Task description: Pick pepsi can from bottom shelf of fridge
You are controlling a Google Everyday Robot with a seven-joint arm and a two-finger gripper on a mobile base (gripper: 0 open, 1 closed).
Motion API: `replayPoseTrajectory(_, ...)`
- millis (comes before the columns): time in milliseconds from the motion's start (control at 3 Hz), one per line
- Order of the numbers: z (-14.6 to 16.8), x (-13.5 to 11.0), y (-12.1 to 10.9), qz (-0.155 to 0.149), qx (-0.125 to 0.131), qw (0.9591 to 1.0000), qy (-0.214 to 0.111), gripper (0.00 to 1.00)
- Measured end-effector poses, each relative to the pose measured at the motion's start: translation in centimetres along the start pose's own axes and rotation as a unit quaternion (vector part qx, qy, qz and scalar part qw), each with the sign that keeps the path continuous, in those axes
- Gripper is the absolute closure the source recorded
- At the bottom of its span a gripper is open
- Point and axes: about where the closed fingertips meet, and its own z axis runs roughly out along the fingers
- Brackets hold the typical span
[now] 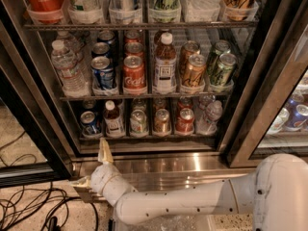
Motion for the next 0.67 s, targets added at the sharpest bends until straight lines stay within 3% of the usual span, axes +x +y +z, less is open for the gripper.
replayPoseTrajectory(333,0.58,-0.76,-0.81,0.002,0.054,0.9985,-0.013,0.0)
replayPoseTrajectory(667,0.75,-0.8,-1.43,0.031,0.105,0.9939,-0.008,0.0)
